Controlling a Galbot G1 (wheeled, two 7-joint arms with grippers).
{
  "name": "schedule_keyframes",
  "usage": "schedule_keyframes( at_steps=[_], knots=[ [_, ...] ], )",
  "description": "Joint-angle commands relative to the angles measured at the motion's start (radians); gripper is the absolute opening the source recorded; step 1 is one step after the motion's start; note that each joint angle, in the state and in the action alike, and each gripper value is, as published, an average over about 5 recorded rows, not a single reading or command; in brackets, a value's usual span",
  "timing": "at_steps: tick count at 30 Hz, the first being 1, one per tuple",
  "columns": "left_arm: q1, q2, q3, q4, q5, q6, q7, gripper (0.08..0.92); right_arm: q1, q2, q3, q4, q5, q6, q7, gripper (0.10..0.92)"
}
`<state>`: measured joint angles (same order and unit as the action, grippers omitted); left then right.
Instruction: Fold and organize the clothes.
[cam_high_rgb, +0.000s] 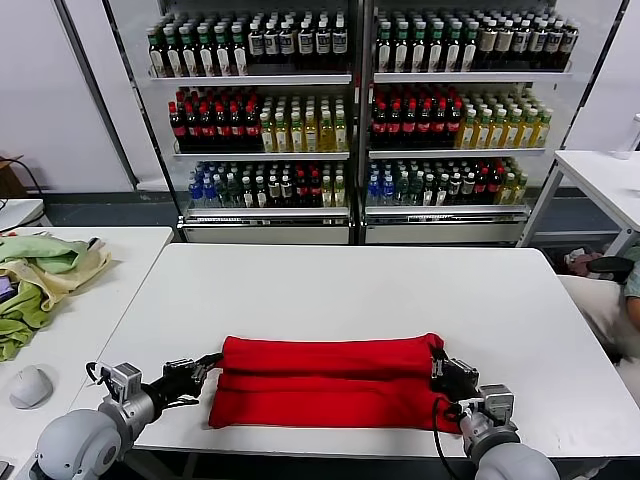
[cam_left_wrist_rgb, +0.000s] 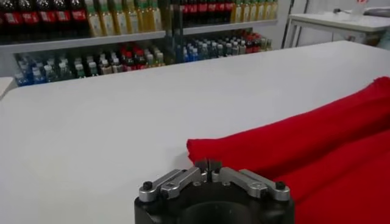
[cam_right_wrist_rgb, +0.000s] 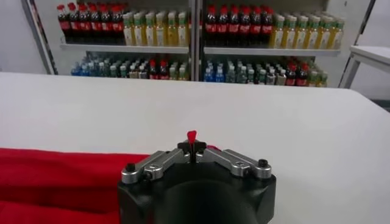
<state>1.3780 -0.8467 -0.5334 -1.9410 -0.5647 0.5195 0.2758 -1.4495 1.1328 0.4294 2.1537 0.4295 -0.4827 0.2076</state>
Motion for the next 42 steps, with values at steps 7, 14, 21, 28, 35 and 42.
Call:
schedule_keyframes(
  at_steps=[7, 14, 21, 28, 35, 42],
  knots=[
    [0.015, -0.032, 0.008, -0.026, 0.07, 0.012, -0.047, 0.14, -0.062, 0.014, -0.009, -0.015, -0.06, -0.016, 0.009, 0.141],
    [0.037, -0.075, -0.019, -0.11, 0.07, -0.066, -0.232, 0.337, -0.088, 0.025, 0.011, 0.092, -0.074, -0.016, 0.016, 0.327],
    [0.092, -0.2, 0.069, -0.164, 0.058, -0.085, -0.524, 0.536, -0.083, 0.033, 0.004, 0.111, -0.137, 0.007, 0.008, 0.543],
    [0.081, -0.31, 0.129, -0.124, -0.002, -0.076, -0.691, 0.741, -0.079, 0.038, -0.013, 0.094, -0.155, 0.019, 0.005, 0.739],
    [0.06, -0.327, 0.168, -0.106, -0.006, -0.074, -0.701, 0.821, -0.077, 0.039, -0.018, 0.086, -0.163, 0.025, 0.004, 0.822],
    [0.049, -0.35, 0.218, -0.07, 0.075, -0.07, -0.705, 0.823, -0.067, 0.045, -0.034, 0.083, -0.174, 0.025, 0.005, 0.823]
  ],
)
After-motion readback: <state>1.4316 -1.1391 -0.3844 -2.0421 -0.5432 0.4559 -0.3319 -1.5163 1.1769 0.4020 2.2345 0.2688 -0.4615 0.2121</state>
